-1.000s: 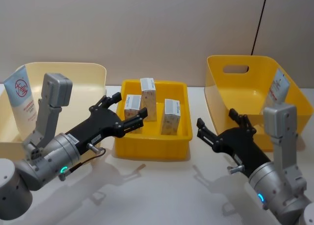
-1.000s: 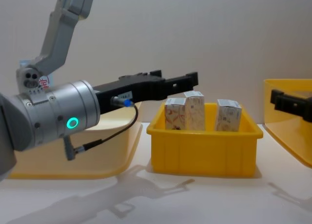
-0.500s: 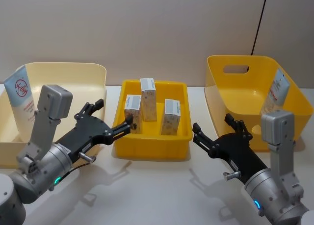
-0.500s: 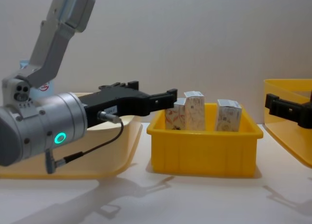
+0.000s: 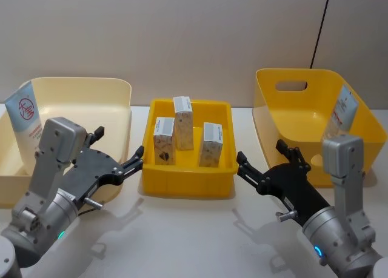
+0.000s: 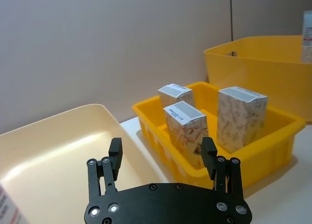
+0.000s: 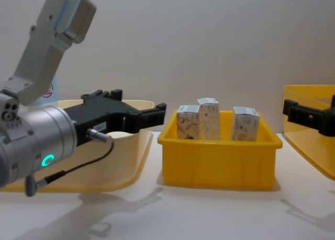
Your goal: Bimanual collaborative sorting of washing and personal care products
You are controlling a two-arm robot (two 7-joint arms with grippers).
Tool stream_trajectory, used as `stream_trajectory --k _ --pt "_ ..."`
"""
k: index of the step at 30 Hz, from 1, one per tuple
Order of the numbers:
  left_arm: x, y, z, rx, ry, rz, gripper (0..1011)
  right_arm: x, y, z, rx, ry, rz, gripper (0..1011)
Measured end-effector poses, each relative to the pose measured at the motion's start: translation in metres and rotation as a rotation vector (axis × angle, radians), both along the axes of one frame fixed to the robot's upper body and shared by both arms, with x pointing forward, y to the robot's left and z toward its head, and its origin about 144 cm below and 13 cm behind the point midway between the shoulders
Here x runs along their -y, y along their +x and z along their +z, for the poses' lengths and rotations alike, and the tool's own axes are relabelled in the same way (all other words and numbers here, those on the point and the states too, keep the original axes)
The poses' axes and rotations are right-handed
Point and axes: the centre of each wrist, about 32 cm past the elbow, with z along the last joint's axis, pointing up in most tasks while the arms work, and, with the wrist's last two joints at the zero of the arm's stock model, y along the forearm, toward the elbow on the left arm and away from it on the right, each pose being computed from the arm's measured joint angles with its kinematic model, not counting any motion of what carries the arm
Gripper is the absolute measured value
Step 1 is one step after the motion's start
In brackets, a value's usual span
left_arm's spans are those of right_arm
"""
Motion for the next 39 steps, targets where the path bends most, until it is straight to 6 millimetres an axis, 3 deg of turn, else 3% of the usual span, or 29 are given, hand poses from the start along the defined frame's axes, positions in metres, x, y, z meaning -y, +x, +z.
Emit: stream_trajectory --k 15,39 --pt "-0.001 -0.015 -0.001 0.041 0.051 0.096 1003 -0.006 0.019 0.012 -0.045 -0.001 0.036 1001" --pt "-0.001 -0.015 -0.001 0.042 0.052 0.098 1003 -0.045 0.060 0.027 -0.143 -0.018 0.022 1001"
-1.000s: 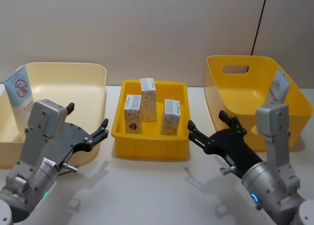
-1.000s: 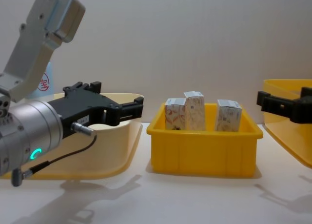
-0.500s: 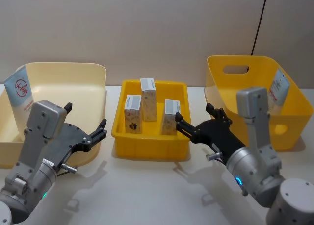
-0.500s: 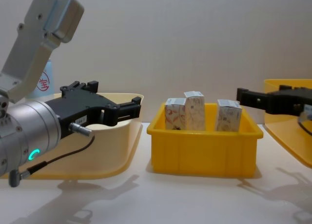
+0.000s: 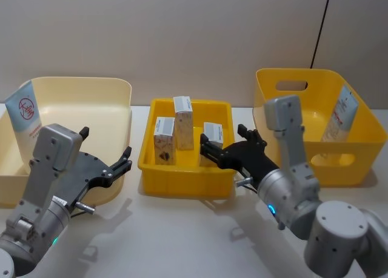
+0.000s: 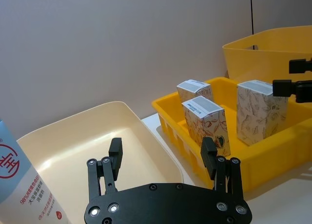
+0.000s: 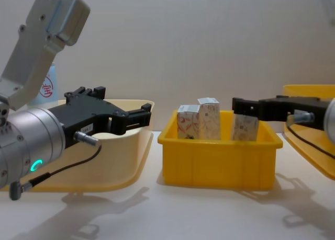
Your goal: Bimanual collaborative sorting of washing and personal care products
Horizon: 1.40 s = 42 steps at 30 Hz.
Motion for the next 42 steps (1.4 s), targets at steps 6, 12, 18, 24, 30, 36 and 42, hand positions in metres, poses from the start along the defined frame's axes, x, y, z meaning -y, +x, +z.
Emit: stream_trajectory --k 6,12,18,24,30,36,42 --pt "0.000 0.000 0.000 0.000 0.000 0.000 1003 -0.011 0.008 -0.001 -0.027 0.001 -0.014 1001" --pt "0.000 0.000 0.000 0.000 0.000 0.000 1003 -0.019 0.012 -0.003 -0.045 0.002 -0.037 1001" --pt "0.000 0.000 0.000 0.000 0.000 0.000 1003 -0.027 0.016 -0.006 -0.057 0.003 -0.063 1001" --pt "0.000 0.000 0.000 0.000 0.000 0.000 1003 -0.033 0.020 -0.008 -0.065 0.000 -0.083 1001" --pt "0.000 0.000 0.000 0.000 0.000 0.000 1003 -0.039 0.023 -0.010 -0.068 -0.005 -0.098 1001" --pt "0.000 0.000 0.000 0.000 0.000 0.000 1003 -0.042 0.025 -0.011 -0.069 -0.007 -0.105 963" --pt "0.000 0.000 0.000 0.000 0.000 0.000 1003 -0.044 0.026 -0.011 -0.070 -0.009 -0.111 791"
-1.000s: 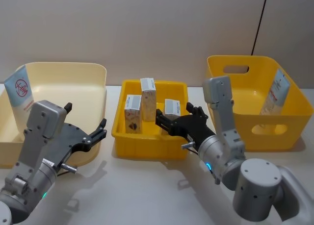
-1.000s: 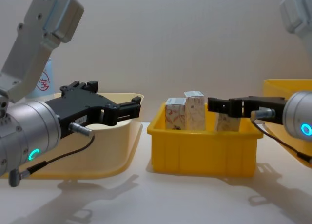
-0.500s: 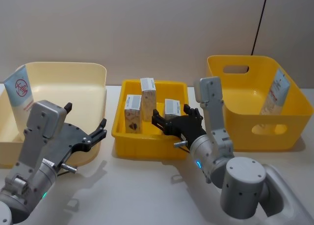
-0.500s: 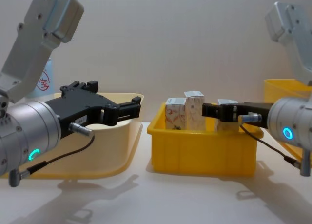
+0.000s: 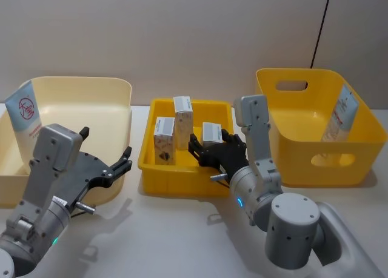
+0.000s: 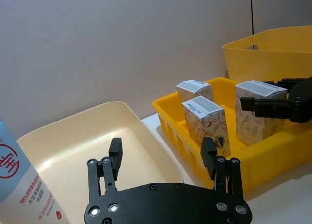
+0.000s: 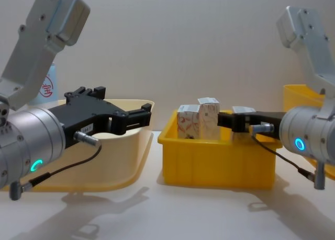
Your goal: Bimanual collaborative sorting of washing and personal care products
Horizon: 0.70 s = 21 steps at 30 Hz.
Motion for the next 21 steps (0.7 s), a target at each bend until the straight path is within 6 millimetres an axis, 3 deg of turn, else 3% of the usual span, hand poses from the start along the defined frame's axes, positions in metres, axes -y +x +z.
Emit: stream_trajectory --k 10,21 --pt "0.0000 0.0000 0.0000 0.000 0.000 0.000 1003 -0.0020 0.0009 -0.0004 0.000 -0.001 -0.004 476" --pt "0.0000 0.0000 0.0000 0.000 0.000 0.000 1003 -0.0010 0.0010 -0.0008 0.013 0.000 0.000 422"
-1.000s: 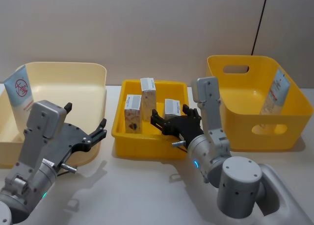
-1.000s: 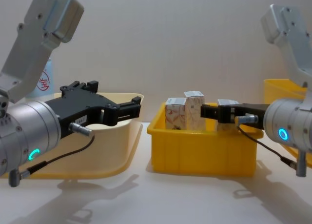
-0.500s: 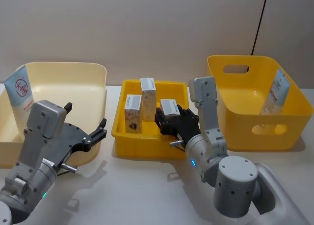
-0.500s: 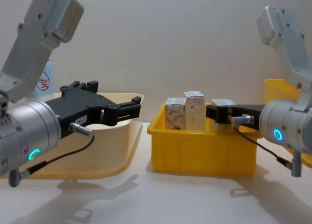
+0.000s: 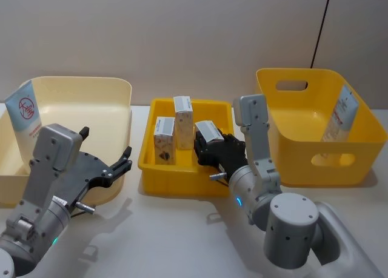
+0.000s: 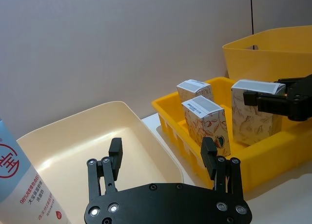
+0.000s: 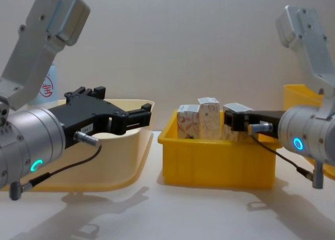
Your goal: Bimanual collaborative sorting of washing and personal care products
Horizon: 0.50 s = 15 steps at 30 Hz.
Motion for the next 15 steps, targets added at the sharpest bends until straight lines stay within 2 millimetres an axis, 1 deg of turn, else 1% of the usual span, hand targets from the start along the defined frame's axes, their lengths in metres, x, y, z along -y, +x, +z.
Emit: stream_trajectory --k 15 --pt "0.000 0.000 0.000 0.000 0.000 0.000 1003 0.011 0.000 0.002 0.139 0.019 0.051 422"
